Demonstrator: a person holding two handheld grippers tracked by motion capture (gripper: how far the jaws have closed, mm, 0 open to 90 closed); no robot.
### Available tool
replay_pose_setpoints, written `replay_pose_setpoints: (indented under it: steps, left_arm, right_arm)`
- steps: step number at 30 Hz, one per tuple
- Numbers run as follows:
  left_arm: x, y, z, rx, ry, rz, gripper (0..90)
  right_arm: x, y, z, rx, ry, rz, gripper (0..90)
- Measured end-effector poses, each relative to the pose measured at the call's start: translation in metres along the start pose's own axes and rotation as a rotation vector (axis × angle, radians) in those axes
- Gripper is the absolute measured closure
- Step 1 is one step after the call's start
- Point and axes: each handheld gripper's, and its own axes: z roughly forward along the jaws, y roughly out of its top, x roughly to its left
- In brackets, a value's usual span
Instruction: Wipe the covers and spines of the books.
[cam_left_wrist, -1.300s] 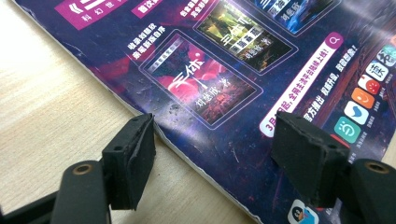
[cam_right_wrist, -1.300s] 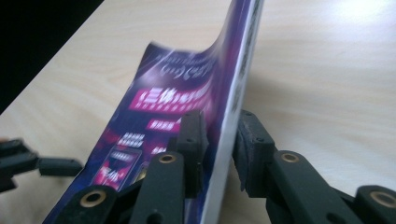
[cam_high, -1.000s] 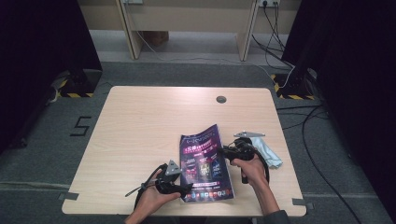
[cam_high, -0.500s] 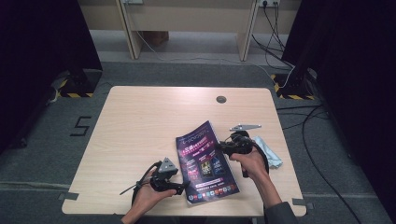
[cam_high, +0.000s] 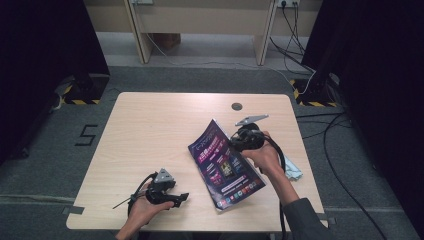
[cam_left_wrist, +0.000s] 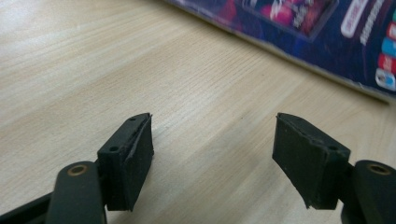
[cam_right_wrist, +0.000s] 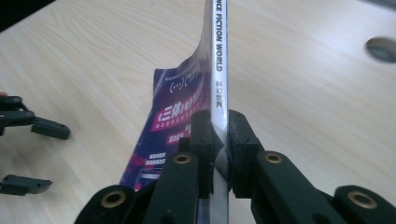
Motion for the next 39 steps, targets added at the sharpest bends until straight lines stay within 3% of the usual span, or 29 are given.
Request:
replay_pose_setpoints:
  steps: [3, 4, 5, 6, 8, 12, 14, 19, 20, 26, 29, 31, 35, 37, 39]
  left_arm:
    - [0.0, 0.0, 0.0, 0.001, 0.009, 0.009, 28.7]
    - [-0.001, 0.0, 0.0, -0.001, 0.015, 0.014, 28.7]
    - [-0.001, 0.0, 0.0, -0.001, 0.015, 0.014, 28.7]
    - [-0.001, -0.001, 0.001, 0.0, 0.022, 0.023, 28.7]
    - [-0.002, -0.001, 0.001, 0.0, 0.029, 0.032, 28.6]
    - [-0.003, -0.001, 0.002, 0.001, 0.036, 0.042, 28.6]
    - [-0.004, -0.001, 0.002, 0.001, 0.04, 0.047, 28.6]
    - [-0.004, -0.001, 0.002, 0.001, 0.04, 0.047, 28.6]
    - [-0.004, -0.001, 0.002, 0.002, 0.039, 0.048, 28.6]
    - [-0.001, 0.0, 0.001, 0.003, 0.033, 0.036, 28.9]
    - [0.001, 0.0, 0.0, 0.004, 0.028, 0.022, 29.0]
    - [0.005, 0.001, -0.001, 0.0, 0.031, 0.0, 29.0]
    - [0.009, 0.001, -0.004, -0.009, 0.04, -0.015, 29.0]
    - [0.012, 0.002, -0.006, -0.017, 0.043, -0.028, 29.0]
    - [0.014, 0.001, -0.007, -0.016, 0.045, -0.035, 29.0]
  right_arm:
    - [0.0, 0.012, -0.006, 0.0, -0.028, -0.024, 83.5]
    - [0.0, 0.025, -0.014, -0.005, -0.075, -0.06, 83.4]
    - [0.0, 0.025, -0.014, -0.005, -0.075, -0.06, 83.4]
    - [-0.001, 0.037, -0.02, -0.003, -0.123, -0.093, 83.5]
    - [-0.001, 0.046, -0.024, -0.001, -0.167, -0.116, 83.4]
    - [0.0, 0.061, -0.025, 0.013, -0.25, -0.17, 83.4]
    - [0.001, 0.064, -0.021, 0.016, -0.264, -0.186, 83.4]
    - [0.01, 0.063, -0.006, 0.072, -0.241, -0.231, 83.4]
    - [0.018, 0.062, 0.002, 0.106, -0.227, -0.233, 83.4]
    - [0.032, 0.061, 0.01, 0.141, -0.185, -0.257, 83.3]
    - [0.037, 0.059, 0.012, 0.151, -0.168, -0.272, 83.3]
    - [0.044, 0.057, 0.016, 0.167, -0.146, -0.309, 83.1]
    - [0.052, 0.058, 0.018, 0.178, -0.127, -0.324, 83.0]
    - [0.06, 0.058, 0.018, 0.184, -0.08, -0.318, 83.1]
    - [0.068, 0.057, 0.019, 0.174, -0.028, -0.281, 83.2]
